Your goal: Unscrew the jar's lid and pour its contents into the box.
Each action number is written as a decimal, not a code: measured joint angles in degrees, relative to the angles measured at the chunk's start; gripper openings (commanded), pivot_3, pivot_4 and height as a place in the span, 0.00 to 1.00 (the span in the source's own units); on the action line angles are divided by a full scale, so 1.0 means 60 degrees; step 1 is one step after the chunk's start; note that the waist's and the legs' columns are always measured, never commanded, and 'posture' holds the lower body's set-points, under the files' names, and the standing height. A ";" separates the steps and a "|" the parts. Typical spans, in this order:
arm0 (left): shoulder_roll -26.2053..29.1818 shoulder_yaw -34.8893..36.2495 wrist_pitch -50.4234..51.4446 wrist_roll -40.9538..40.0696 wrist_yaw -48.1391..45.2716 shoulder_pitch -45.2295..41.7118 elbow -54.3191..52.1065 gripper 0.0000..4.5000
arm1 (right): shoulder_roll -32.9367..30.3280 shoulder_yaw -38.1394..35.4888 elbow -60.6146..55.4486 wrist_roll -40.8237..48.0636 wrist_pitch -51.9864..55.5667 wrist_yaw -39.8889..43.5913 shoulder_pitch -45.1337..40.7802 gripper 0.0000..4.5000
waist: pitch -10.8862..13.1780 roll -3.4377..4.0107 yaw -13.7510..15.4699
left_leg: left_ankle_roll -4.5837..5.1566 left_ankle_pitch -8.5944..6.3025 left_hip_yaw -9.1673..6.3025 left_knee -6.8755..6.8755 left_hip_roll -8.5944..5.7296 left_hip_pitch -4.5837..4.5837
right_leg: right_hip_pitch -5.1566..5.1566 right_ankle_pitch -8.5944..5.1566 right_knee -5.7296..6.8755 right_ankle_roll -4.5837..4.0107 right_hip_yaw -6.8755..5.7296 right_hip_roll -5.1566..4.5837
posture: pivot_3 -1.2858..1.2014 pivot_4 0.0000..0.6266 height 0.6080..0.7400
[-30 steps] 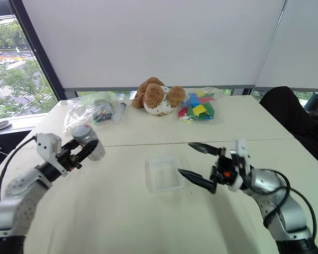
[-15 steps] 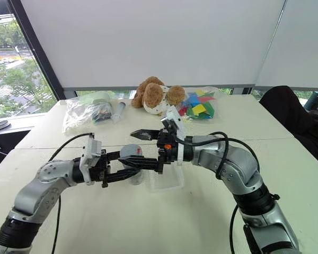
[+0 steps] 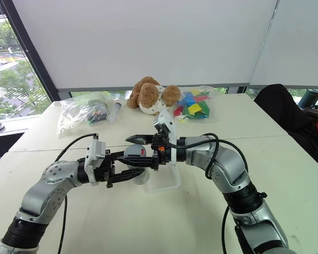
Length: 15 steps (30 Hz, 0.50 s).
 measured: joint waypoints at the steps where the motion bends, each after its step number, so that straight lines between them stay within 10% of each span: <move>1: -0.0017 0.0001 0.0025 0.0000 0.0019 0.0000 -0.0033 0.47 | -0.0010 -0.0016 0.0002 -0.0017 -0.0020 0.0070 0.0001 0.52 | 0.0000 0.0000 0.0001 | 0.0000 0.0000 0.0000 0.0000 0.0000 0.0000 | 0.0000 0.0000 0.0000 0.0000 0.0000 0.0000 | 0.52 0.24 1.00; 15: -0.0142 -0.0682 0.0209 -0.0581 -0.1753 -0.0714 -0.0502 0.47 | -0.1102 0.0410 0.1831 0.0092 -0.1273 0.6002 -0.1734 0.52 | 0.0005 0.0002 -0.0057 | 0.0001 0.0000 0.0009 -0.0001 0.0012 0.0008 | 0.0003 -0.0001 0.0001 0.0000 -0.0001 0.0020 | 0.52 0.24 1.00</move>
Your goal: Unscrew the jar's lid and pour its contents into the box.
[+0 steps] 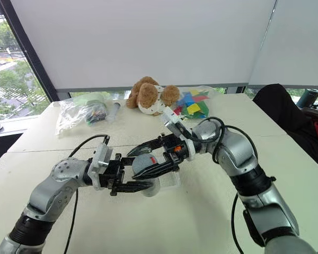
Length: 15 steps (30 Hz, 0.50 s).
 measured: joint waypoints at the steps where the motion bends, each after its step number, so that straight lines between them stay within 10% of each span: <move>1: 0.0017 -0.0017 0.0032 -0.0010 -0.0068 -0.0001 0.0001 0.47 | 0.0018 0.0068 0.0108 -0.0051 -0.0072 0.0200 -0.0072 0.52 | 0.0000 0.0000 0.0003 | 0.0000 0.0000 -0.0002 -0.0001 0.0001 -0.0001 | -0.0003 0.0000 0.0003 0.0000 -0.0001 0.0001 | 0.52 0.24 1.00; 3: 0.0043 -0.0036 0.0072 -0.0012 -0.0153 0.0002 0.0004 0.47 | 0.0028 0.0148 0.0209 -0.0116 -0.0178 0.0397 -0.0127 0.52 | 0.0001 0.0000 0.0028 | 0.0000 0.0000 -0.0007 0.0000 0.0001 -0.0004 | -0.0005 0.0000 0.0003 0.0000 0.0000 0.0001 | 0.52 0.24 1.00; 8: 0.0084 0.0205 0.0166 -0.0331 -0.0085 0.0107 0.0000 0.47 | 0.0029 -0.0384 0.0233 -0.0203 -0.0576 0.0145 0.0230 0.98 | 0.0002 -0.0004 0.0092 | -0.0001 0.0000 -0.0017 0.0006 0.0000 -0.0007 | -0.0001 0.0000 0.0000 0.0000 0.0002 -0.0004 | 0.52 0.24 1.00; 15: -0.0009 0.0783 0.0121 -0.0044 0.1294 0.0724 0.0081 0.47 | -0.0051 -0.1684 -0.0538 0.0075 -0.0029 -0.1658 0.1661 0.98 | 0.0003 -0.0002 0.0055 | -0.0001 0.0000 -0.0015 0.0000 0.0002 -0.0007 | -0.0013 0.0001 0.0008 -0.0001 0.0007 -0.0005 | 0.52 0.24 1.00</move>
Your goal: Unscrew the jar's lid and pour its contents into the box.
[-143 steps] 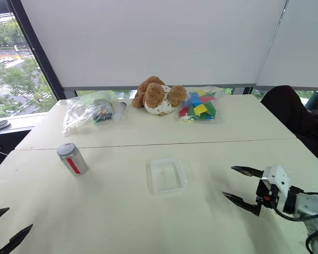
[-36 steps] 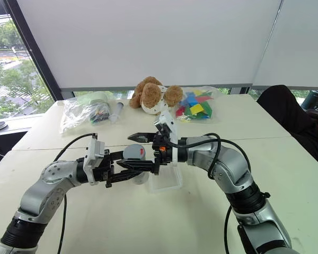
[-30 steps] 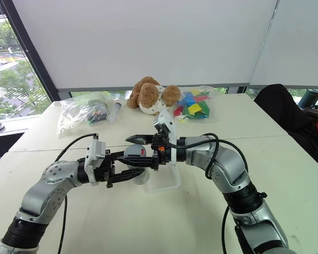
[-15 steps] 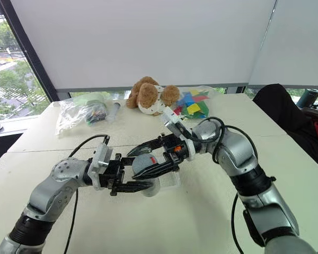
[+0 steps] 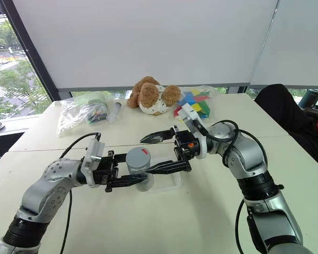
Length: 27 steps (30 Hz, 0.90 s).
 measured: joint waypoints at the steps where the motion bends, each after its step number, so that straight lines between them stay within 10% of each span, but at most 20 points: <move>1: -0.0045 0.0023 -0.0084 0.0164 0.0222 0.0061 0.0049 0.47 | 0.0002 -0.0031 -0.0243 -0.0040 0.0034 -0.0312 0.0157 0.98 | 0.0000 0.0000 0.0002 | 0.0000 0.0000 -0.0001 -0.0001 0.0001 0.0002 | 0.0000 0.0000 0.0001 0.0000 0.0000 0.0000 | 0.52 0.24 1.00; 10: -0.0357 -0.0018 -0.0292 0.0656 0.0999 0.0152 0.0244 0.47 | 0.0854 0.0680 -0.0980 -0.0974 0.0250 -0.2413 0.0456 0.98 | 0.0000 0.0000 0.0016 | 0.0000 0.0000 0.0004 0.0002 -0.0002 0.0000 | 0.0000 0.0000 0.0001 0.0000 0.0002 0.0001 | 0.52 0.24 1.00; 27: -0.0409 -0.0245 -0.0271 0.0618 0.0840 0.0149 0.0228 0.47 | 0.1249 0.1084 0.0098 -0.1579 -0.0017 -0.2311 -0.0411 0.98 | 0.0000 0.0000 0.0012 | 0.0000 0.0000 0.0003 0.0000 -0.0003 0.0000 | 0.0001 0.0000 0.0000 0.0000 0.0001 0.0002 | 0.52 0.24 1.00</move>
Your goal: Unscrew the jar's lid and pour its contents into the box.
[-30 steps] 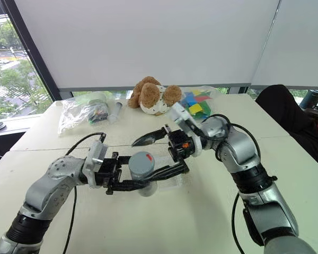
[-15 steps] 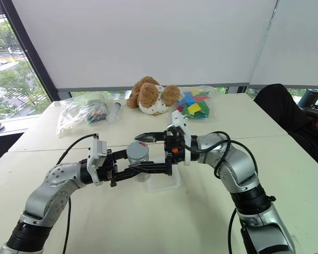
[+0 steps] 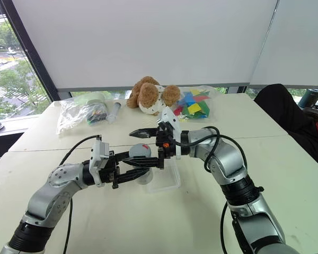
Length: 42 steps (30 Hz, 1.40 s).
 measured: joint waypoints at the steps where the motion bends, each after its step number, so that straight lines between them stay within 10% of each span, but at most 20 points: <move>1: 0.0000 -0.0004 0.0008 -0.0009 -0.0013 0.0000 -0.0005 0.47 | -0.0016 -0.0001 0.0030 0.0015 -0.0003 0.0059 -0.0006 0.98 | 0.0000 0.0000 -0.0002 | 0.0000 0.0000 0.0001 0.0000 0.0000 0.0000 | 0.0000 0.0000 0.0000 0.0000 0.0000 0.0000 | 0.52 0.24 1.00; 27: 0.0164 -0.0042 0.0058 -0.0282 -0.0445 -0.0097 0.0025 0.47 | -0.1328 -0.1567 -0.0313 0.1842 0.0986 0.1135 0.0708 0.98 | 0.0001 0.0001 -0.0021 | 0.0001 0.0000 0.0000 -0.0005 0.0007 0.0000 | -0.0002 0.0000 -0.0003 0.0000 0.0000 0.0001 | 0.52 0.24 1.00; 42: 0.0081 -0.0106 0.0237 -0.0298 -0.0463 -0.0100 0.0019 0.47 | -0.0315 -0.0015 -0.0298 0.0489 0.0503 0.0275 0.0289 0.98 | 0.0000 0.0000 -0.0002 | 0.0000 0.0000 0.0002 0.0001 0.0001 -0.0001 | 0.0001 0.0000 -0.0003 0.0000 0.0000 0.0001 | 0.52 0.24 1.00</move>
